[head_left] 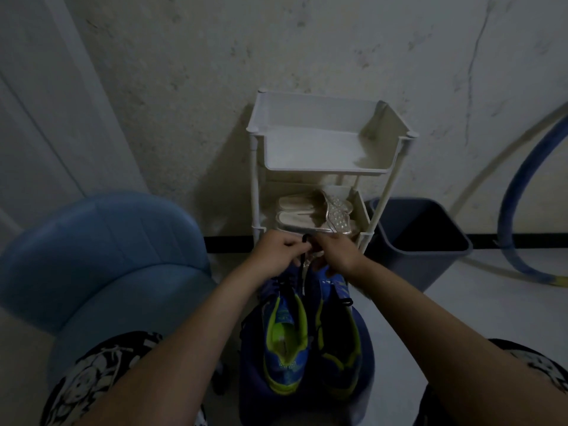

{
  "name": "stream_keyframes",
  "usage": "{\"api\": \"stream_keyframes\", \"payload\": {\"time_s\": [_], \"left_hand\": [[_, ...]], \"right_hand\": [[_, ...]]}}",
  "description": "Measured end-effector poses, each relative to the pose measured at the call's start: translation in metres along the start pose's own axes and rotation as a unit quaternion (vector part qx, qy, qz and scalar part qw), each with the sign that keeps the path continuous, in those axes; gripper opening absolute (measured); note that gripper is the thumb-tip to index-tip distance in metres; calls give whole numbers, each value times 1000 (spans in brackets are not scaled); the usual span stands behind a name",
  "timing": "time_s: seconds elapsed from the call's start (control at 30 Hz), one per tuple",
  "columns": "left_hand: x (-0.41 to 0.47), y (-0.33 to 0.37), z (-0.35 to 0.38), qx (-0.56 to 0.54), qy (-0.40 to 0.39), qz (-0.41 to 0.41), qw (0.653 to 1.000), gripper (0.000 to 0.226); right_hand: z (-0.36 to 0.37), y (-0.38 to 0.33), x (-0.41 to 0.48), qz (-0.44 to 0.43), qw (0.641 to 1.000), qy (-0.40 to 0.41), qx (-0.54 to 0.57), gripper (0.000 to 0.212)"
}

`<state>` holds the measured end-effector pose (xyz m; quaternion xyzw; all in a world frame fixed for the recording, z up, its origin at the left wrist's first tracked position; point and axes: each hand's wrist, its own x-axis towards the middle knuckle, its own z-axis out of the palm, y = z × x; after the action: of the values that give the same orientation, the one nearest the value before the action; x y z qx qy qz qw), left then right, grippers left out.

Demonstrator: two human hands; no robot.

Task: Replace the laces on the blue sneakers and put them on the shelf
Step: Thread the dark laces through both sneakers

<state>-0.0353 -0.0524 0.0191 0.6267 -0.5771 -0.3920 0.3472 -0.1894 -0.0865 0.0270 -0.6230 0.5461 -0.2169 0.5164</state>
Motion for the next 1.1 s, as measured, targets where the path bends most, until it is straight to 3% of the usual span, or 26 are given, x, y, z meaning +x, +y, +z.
{"api": "stream_keyframes", "payload": {"time_s": [0.17,0.23,0.33,0.47,0.6,0.67,0.77,0.83,0.9,0.97,1.03,1.1], "left_hand": [[-8,2,0,-55,15,7,998,22],[-8,2,-2,-49,4,7,999,21],[-4,-4,-5,-7,-45,-52,998,19],[-8,-29,-1,190,-149,-87,966,29],[-11,-50,3,223,-178,-77,955,47],[-8,-52,2,222,-121,-62,966,38],[-8,-43,-4,177,50,17,983,22],[-12,-24,-11,146,164,119,968,18],[-16,-1,-18,124,198,189,954,26],[-19,12,-25,101,132,189,968,32],[-22,13,-30,81,16,126,989,29],[-23,6,-35,89,-36,85,992,24]], "right_hand": [[6,11,-5,21,980,-147,-134,20],[11,13,-6,19,974,-171,-146,17],[14,15,-4,14,979,-141,-146,21],[13,12,-4,8,994,-89,-67,27],[11,4,-3,-22,997,-67,12,29],[10,0,-2,-43,997,-48,41,29],[8,-8,-3,-60,997,-40,41,28],[7,-11,-3,-68,996,-54,17,29],[6,-15,-3,-84,994,-77,1,28],[6,-18,-5,-102,990,-98,-6,26],[5,-22,-7,-118,987,-110,-21,30],[3,-23,-9,-137,981,-122,-66,34]]}}
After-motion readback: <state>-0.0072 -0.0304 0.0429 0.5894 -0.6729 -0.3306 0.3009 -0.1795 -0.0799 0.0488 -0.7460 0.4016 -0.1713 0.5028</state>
